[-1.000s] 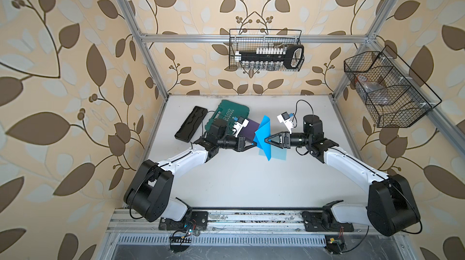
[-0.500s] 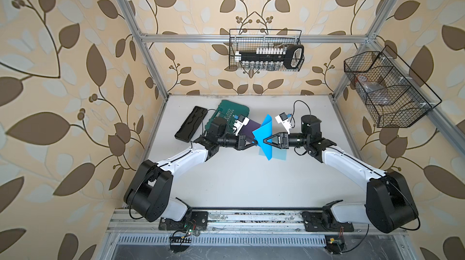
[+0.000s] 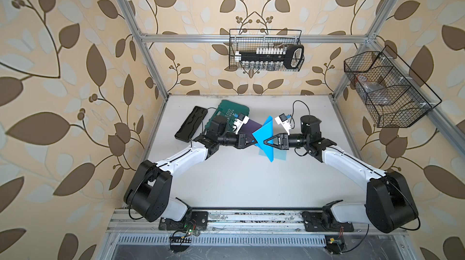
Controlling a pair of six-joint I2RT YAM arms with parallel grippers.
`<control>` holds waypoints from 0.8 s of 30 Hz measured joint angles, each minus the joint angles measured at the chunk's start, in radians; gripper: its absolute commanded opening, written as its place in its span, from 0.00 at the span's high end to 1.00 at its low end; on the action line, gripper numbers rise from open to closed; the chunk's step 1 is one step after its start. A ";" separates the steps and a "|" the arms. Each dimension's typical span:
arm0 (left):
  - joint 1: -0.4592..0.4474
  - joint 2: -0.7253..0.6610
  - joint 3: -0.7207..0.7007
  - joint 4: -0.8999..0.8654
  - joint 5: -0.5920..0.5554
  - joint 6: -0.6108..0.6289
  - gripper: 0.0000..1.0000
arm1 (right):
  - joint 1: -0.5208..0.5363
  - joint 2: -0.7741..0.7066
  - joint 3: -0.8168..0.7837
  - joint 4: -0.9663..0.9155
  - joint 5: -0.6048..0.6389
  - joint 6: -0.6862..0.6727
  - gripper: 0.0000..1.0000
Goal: Fold the square paper diagonally
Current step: Pick up the paper from the center of the board.
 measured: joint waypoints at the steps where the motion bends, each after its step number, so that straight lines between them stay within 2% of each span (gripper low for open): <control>1: 0.002 0.000 0.000 -0.001 0.000 0.001 0.94 | 0.000 0.000 0.000 -0.003 0.000 -0.003 0.65; 6: 0.002 0.000 0.000 0.000 0.004 0.005 1.00 | 0.000 0.000 0.000 -0.004 0.000 -0.003 0.64; 24: 0.008 0.000 0.006 0.001 0.004 0.023 1.00 | -0.013 0.018 0.021 -0.077 -0.040 -0.065 0.62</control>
